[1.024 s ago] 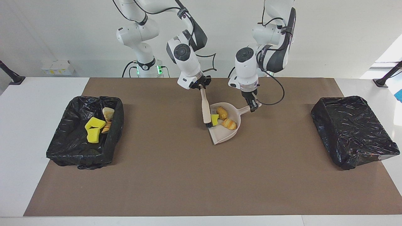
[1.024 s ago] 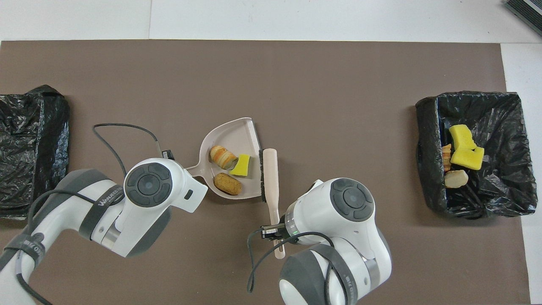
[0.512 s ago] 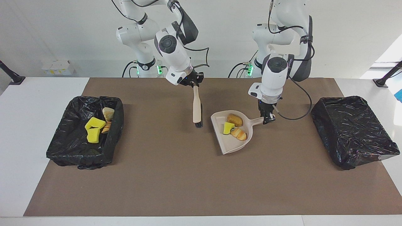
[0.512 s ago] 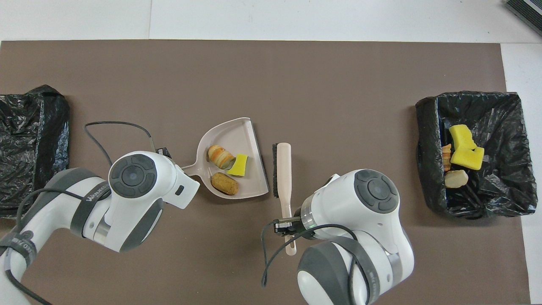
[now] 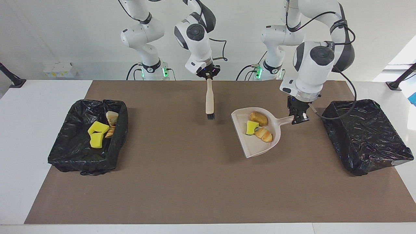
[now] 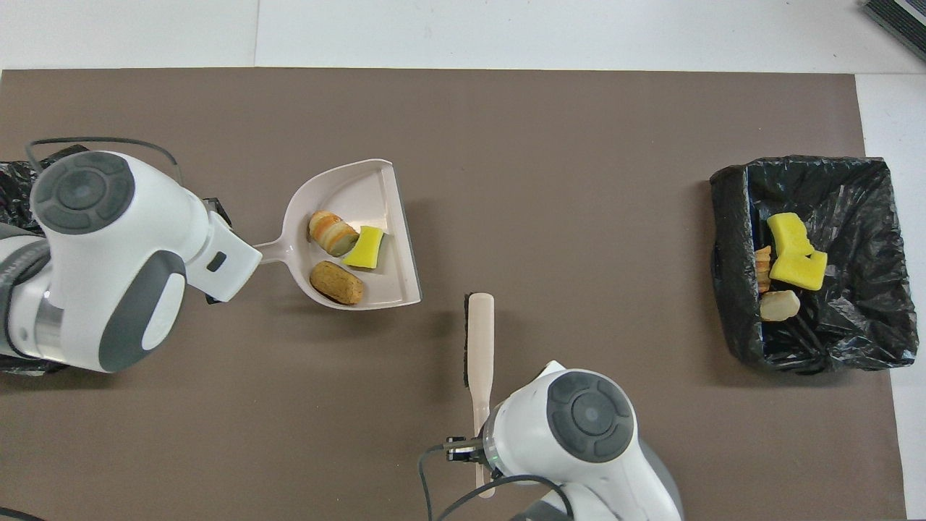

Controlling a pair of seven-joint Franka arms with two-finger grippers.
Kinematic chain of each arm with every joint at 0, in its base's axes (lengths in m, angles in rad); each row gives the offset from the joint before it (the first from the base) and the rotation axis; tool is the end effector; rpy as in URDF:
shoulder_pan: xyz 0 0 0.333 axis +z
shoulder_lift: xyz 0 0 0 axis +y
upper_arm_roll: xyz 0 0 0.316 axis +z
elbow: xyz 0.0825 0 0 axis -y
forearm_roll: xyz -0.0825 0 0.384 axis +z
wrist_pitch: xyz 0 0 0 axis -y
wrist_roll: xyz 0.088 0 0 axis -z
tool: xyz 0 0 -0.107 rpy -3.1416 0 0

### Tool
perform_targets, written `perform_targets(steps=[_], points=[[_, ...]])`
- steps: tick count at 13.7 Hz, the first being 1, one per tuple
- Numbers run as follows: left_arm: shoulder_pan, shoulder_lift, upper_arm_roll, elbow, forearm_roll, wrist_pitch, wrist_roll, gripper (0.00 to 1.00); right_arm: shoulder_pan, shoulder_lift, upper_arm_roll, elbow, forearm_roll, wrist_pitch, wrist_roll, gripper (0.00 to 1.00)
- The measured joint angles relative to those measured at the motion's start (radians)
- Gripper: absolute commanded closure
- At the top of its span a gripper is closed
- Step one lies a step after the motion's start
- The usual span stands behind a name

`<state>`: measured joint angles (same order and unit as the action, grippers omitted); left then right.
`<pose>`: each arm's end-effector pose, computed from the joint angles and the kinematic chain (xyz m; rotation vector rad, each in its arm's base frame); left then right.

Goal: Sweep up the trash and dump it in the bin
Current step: 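Carry the loaded dustpan with the left gripper over the nearby black bin, then tip the dustpan into the bin with the left gripper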

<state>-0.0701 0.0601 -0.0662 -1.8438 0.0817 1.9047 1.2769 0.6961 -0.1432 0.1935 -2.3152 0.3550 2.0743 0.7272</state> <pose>0.5749 -0.0722 0.4892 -2.3149 2.0300 0.0596 0.2872 0.3838 0.3942 -2.9952 0.0432 0.3996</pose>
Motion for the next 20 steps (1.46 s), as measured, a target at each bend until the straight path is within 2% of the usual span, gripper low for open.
perform_targets(steps=[3, 5, 10, 13, 14, 17, 20], points=[[0.117, 0.027, 0.003, 0.065, -0.004, -0.046, 0.160, 1.00, 0.147, 0.097, 0.003, -0.007, -0.072, 0.113, 0.214, 1.00], [0.190, 0.039, 0.005, 0.088, -0.004, -0.050, 0.238, 1.00, 0.179, 0.142, 0.005, 0.000, -0.080, 0.137, 0.247, 1.00], [0.368, 0.056, 0.008, 0.113, -0.005, -0.030, 0.425, 1.00, 0.159, 0.157, -0.005, 0.051, -0.084, 0.061, 0.150, 1.00], [0.481, 0.064, 0.010, 0.113, -0.005, 0.011, 0.608, 1.00, 0.142, 0.186, -0.006, 0.164, -0.084, -0.107, 0.135, 1.00], [0.527, 0.076, 0.011, 0.112, -0.005, 0.038, 0.684, 1.00, 0.130, 0.201, -0.007, 0.200, -0.084, -0.130, 0.135, 1.00], [0.644, 0.142, 0.013, 0.111, -0.003, 0.161, 0.884, 1.00, 0.117, 0.234, -0.007, 0.202, -0.072, -0.078, 0.134, 1.00], [0.676, 0.178, 0.012, 0.116, 0.054, 0.210, 0.921, 1.00, 0.118, 0.243, -0.006, 0.188, -0.063, -0.057, 0.134, 0.97]])
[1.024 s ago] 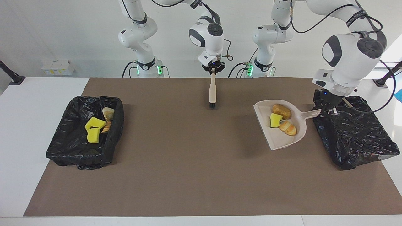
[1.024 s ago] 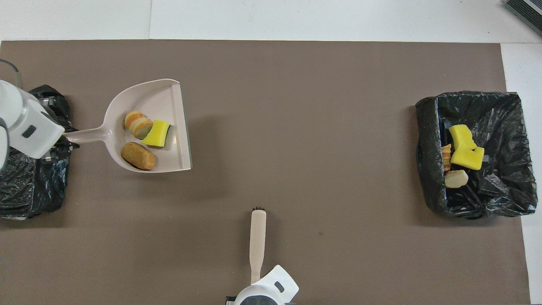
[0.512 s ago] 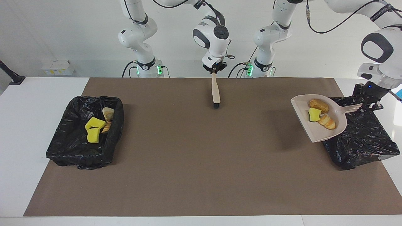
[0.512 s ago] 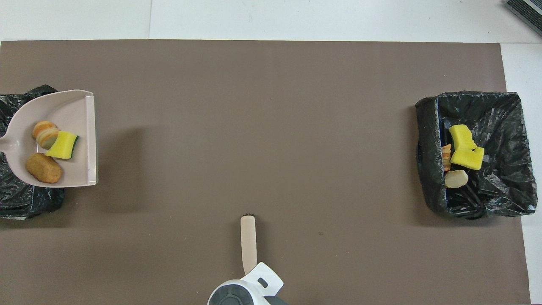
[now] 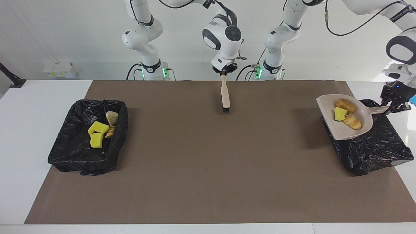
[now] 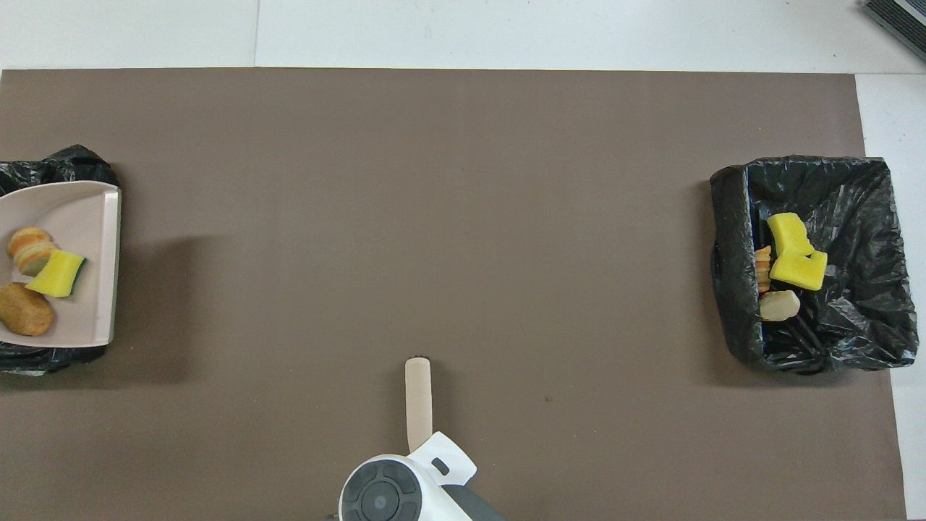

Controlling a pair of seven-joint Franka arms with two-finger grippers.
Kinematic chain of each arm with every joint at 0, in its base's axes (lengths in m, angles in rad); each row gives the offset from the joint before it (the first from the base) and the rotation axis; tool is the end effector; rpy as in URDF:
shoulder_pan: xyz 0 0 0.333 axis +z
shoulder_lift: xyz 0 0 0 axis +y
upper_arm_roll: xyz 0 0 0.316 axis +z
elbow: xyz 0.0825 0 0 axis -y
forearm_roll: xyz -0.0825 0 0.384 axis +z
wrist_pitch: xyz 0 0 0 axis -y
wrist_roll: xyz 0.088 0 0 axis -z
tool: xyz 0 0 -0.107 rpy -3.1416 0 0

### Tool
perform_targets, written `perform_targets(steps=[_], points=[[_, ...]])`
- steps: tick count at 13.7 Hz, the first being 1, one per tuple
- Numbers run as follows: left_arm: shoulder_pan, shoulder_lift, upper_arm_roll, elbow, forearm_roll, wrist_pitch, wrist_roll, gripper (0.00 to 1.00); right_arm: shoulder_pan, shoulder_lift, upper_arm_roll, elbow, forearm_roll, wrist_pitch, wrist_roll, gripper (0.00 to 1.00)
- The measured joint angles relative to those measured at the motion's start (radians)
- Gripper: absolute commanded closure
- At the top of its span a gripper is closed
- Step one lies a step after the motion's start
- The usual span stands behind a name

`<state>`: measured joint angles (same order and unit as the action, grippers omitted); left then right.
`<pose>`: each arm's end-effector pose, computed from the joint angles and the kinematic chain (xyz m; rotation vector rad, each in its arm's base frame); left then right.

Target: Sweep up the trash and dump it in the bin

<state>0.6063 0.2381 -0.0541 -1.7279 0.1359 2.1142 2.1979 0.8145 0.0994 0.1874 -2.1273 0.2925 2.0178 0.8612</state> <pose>0.5435 0.3452 0.4566 -1.9563 2.2380 0.1159 0.2739 0.4581 0.3507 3.0906 -0.0203 -0.5281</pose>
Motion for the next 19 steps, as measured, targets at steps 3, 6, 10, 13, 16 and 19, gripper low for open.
perform_targets(steps=[3, 6, 10, 13, 16, 19], points=[[-0.002, 0.001, -0.012, 0.029, 0.144, 0.004, -0.055, 1.00, 0.000, 0.000, 0.000, 0.000, 0.001, 0.000, 0.000, 0.06], [-0.041, 0.000, -0.020, 0.063, 0.419, 0.007, -0.227, 1.00, -0.002, -0.001, -0.001, 0.012, -0.001, 0.007, -0.022, 0.00], [-0.087, -0.003, -0.022, 0.067, 0.701, 0.006, -0.430, 1.00, -0.118, -0.038, -0.004, 0.074, -0.001, 0.004, -0.051, 0.00], [-0.105, -0.030, -0.021, 0.068, 0.852, 0.006, -0.470, 1.00, -0.254, -0.142, -0.020, 0.085, -0.038, -0.084, -0.066, 0.00], [-0.155, -0.077, -0.022, 0.070, 1.015, -0.004, -0.474, 1.00, -0.397, -0.243, -0.038, 0.092, -0.102, -0.164, -0.140, 0.00], [-0.172, -0.134, -0.022, 0.073, 1.061, -0.024, -0.475, 1.00, -0.548, -0.297, -0.066, 0.177, -0.112, -0.260, -0.276, 0.00]])
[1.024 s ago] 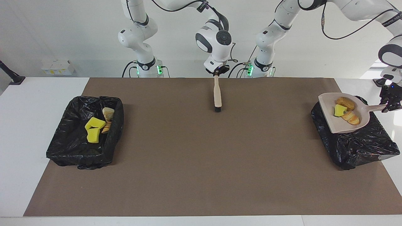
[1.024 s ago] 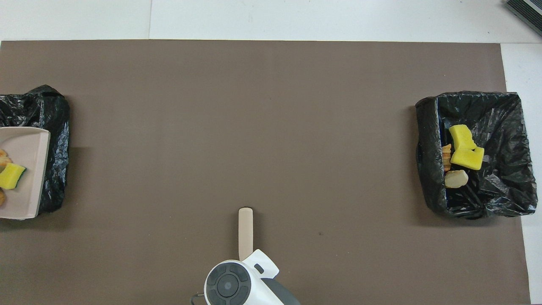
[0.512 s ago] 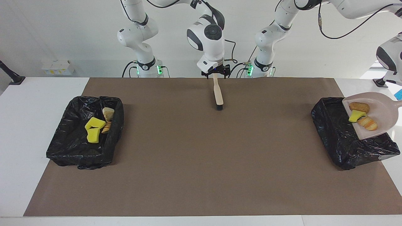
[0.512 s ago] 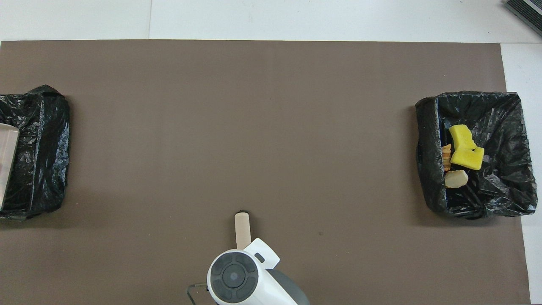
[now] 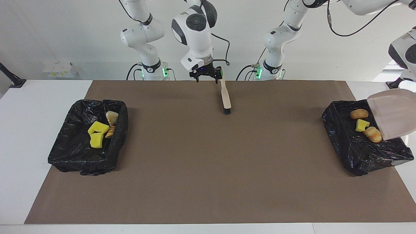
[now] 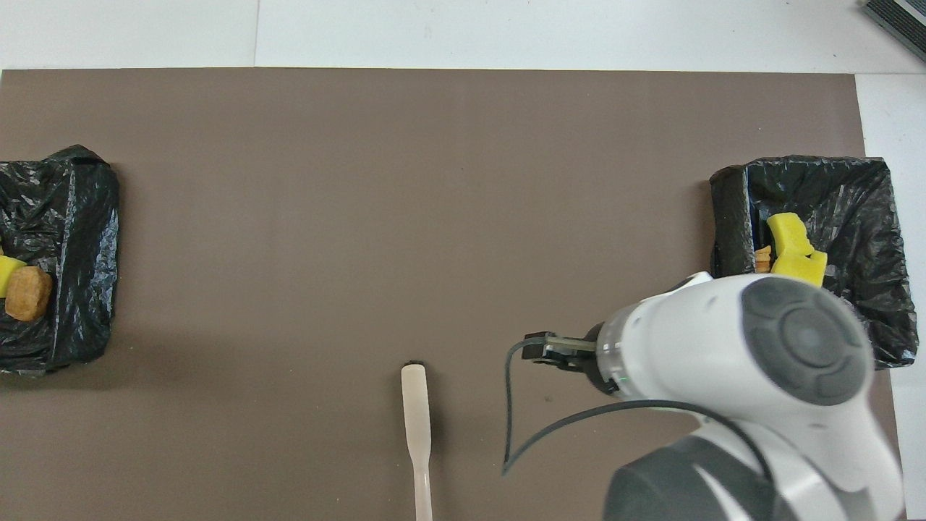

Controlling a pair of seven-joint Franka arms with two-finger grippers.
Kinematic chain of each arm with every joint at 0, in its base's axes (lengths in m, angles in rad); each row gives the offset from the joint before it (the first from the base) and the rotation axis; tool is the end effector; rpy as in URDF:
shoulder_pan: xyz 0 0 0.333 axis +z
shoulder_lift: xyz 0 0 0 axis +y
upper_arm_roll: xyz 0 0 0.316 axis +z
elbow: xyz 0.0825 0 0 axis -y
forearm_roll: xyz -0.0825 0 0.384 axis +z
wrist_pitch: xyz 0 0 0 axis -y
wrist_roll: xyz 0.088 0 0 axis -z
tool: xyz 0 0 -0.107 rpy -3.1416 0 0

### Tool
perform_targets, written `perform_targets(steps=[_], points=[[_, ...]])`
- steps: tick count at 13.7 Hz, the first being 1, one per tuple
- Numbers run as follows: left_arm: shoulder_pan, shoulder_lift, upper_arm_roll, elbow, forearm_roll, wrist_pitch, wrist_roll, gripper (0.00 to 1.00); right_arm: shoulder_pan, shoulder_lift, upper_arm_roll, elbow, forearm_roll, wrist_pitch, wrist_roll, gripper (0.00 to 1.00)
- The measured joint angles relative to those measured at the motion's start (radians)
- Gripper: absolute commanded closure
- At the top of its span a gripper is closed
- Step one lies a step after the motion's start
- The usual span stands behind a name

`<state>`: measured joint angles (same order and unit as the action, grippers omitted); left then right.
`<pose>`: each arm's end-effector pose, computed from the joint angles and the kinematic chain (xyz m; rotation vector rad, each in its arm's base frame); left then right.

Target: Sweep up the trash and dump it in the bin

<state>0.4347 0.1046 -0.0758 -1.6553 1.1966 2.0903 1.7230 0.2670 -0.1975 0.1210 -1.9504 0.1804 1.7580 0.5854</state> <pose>0.5743 0.2669 0.6053 -1.3045 1.6985 0.9791 0.4558 0.2082 0.5644 -2.9818 0.3489 0.1024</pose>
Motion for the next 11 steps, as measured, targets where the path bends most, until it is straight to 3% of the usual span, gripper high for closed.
perform_targets(steps=[4, 11], points=[[-0.004, -0.027, -0.003, -0.005, -0.042, -0.029, 0.000, 1.00, -0.170, 0.028, -0.012, 0.128, -0.045, -0.034, -0.114, 0.00], [-0.076, -0.025, -0.011, -0.039, -0.546, -0.082, 0.000, 1.00, -0.220, 0.213, -0.013, 0.457, -0.237, -0.243, -0.173, 0.00]])
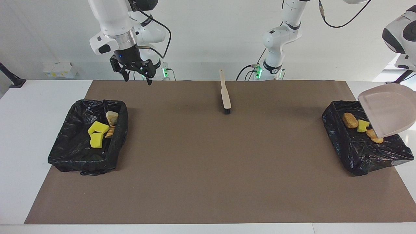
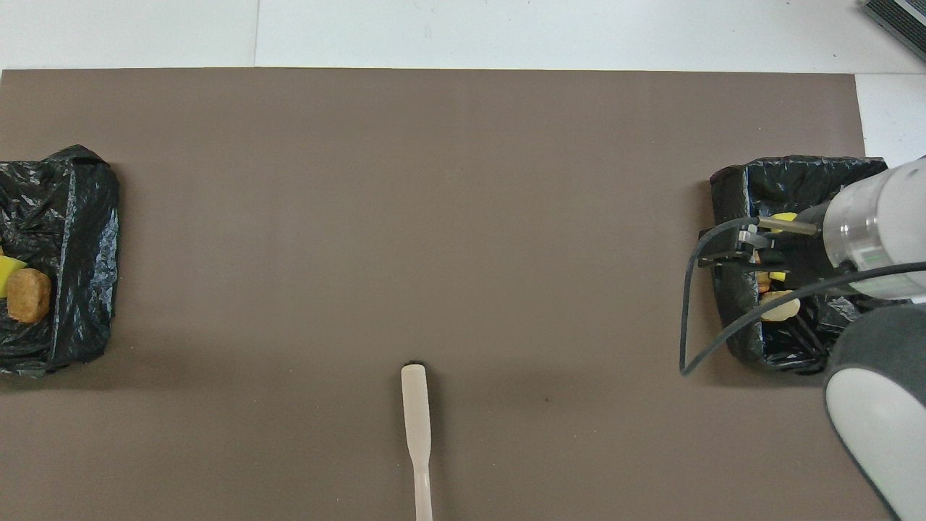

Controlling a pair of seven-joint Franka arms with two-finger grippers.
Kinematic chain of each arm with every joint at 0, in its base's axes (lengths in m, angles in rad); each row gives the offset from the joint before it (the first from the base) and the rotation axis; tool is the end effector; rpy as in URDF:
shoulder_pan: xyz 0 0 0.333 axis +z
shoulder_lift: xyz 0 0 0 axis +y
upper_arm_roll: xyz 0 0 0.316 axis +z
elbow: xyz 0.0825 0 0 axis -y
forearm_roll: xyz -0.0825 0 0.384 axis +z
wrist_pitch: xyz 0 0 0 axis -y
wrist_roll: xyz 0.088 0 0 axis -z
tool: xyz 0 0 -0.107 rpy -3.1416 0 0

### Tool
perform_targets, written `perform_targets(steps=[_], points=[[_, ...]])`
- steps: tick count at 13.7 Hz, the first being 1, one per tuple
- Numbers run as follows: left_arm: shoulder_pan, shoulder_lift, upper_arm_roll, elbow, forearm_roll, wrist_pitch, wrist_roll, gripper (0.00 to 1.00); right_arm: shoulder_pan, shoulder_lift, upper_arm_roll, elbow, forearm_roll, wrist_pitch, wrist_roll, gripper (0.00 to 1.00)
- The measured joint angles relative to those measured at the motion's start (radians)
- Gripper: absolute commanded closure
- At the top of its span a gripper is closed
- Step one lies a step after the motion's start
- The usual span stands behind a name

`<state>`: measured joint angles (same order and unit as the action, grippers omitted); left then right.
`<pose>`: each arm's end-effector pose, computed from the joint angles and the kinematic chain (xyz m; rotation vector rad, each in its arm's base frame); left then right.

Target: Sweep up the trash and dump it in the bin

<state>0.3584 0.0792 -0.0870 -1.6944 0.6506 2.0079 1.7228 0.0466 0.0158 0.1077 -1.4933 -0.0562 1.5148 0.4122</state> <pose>0.5802 0.2009 0.5732 -1.7325 1.8997 0.5204 0.5487 0.0784 0.6474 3.0645 -0.4026 0.0321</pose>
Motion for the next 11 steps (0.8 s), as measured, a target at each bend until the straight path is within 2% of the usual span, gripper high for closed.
perform_targets(steps=[2, 5, 11], points=[[-0.022, 0.004, -0.001, -0.032, -0.117, -0.001, -0.019, 1.00, -0.002, 0.031, -0.001, 0.051, -0.019, -0.018, -0.017, 0.00], [-0.100, 0.025, -0.004, -0.096, -0.191, 0.001, -0.137, 1.00, -0.012, 0.030, -0.008, 0.060, -0.019, -0.043, -0.018, 0.00], [-0.326, 0.170, -0.007, -0.118, -0.298, 0.035, -0.619, 1.00, -0.058, 0.003, -0.013, 0.015, 0.023, -0.057, -0.079, 0.00]])
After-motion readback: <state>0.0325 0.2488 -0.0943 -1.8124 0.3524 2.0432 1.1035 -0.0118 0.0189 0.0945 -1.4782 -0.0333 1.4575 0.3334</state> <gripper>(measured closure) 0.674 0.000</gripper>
